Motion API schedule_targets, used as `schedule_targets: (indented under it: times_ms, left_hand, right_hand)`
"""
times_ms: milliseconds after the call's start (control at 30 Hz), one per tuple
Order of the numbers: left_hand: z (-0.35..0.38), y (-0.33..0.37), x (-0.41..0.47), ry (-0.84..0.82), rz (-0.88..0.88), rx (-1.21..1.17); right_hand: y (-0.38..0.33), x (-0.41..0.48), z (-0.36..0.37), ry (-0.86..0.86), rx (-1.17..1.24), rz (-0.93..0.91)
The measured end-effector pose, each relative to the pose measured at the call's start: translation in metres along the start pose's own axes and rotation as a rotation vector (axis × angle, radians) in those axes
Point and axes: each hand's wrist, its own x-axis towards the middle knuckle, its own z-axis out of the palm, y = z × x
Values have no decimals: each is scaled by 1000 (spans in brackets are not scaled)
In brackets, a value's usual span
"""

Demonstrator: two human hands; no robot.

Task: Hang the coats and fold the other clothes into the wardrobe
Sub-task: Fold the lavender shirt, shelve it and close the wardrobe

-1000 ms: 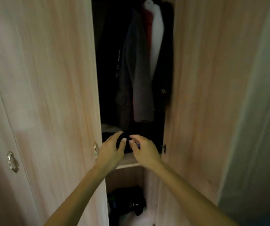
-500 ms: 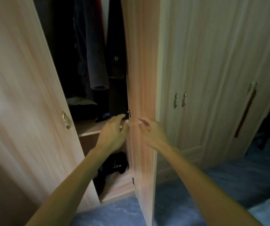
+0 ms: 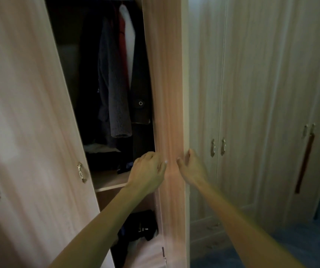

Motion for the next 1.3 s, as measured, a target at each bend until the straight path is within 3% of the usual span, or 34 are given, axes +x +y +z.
schedule_targets:
  times_ms: [200,567,800,1100,1300]
  left_hand:
    - [-10,-50,1,42,-96,-40]
    - [-41,-133,5,224,-191,-56]
    - [-61,-229,4,201,-195,-78]
    - [-76,-329,-4,105,-239,-174]
    - [-87,-366,2,108,-208,-110]
  right_hand:
    - [-14,-11,27,79,47,-8]
    - [-73,-28,114,-9,38,-191]
    - [-134,-17,190,-181,-72,-228]
    - [-202,1,273,-248,-80,-265]
    - [-216,28,314,-271,-141,-259]
